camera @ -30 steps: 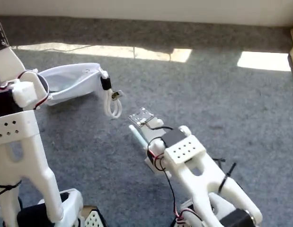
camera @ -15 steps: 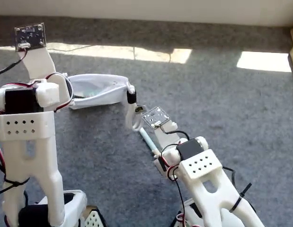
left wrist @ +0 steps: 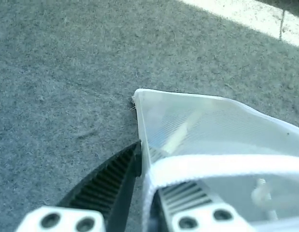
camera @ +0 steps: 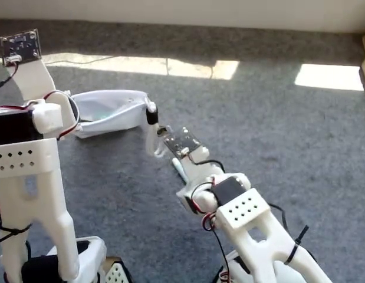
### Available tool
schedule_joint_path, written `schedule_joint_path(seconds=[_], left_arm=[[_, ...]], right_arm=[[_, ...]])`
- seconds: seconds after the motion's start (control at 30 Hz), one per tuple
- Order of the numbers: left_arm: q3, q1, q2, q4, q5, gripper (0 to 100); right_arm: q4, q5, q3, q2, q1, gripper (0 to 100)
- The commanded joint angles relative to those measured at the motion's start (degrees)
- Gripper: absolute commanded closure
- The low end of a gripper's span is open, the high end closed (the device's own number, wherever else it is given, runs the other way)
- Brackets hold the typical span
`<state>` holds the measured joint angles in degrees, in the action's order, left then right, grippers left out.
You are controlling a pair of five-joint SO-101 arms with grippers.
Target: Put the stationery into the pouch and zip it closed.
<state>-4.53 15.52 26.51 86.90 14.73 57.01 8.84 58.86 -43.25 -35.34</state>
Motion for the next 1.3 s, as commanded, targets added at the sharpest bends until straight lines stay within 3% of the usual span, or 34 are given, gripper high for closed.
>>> schedule_joint_path(seconds=[0.0,0.17,0.5,0.9,1.13,1.27], left_arm=[[1.9,1.0,1.5,-0.3,-0.3,99],[1.8,1.0,1.1,-0.3,-0.2,99],[0.3,2.1,1.5,-0.5,-0.2,99],[-0.3,3.8,1.5,-2.4,-0.1,99],[-0.3,3.8,1.5,-2.3,-0.1,99],[-0.4,3.8,1.5,-2.3,-0.1,99]], right_arm=[[-6.6,-0.7,-2.7,-1.6,-1.0,82.1],[-12.0,-0.7,-5.0,2.4,-1.0,82.1],[-11.9,-0.7,-20.8,28.8,-1.0,82.1],[-11.8,-0.5,-28.2,47.7,-0.7,82.3],[-11.5,-0.4,-28.0,49.6,-0.7,97.9],[-4.9,-0.4,-28.4,49.1,-0.9,99.3]])
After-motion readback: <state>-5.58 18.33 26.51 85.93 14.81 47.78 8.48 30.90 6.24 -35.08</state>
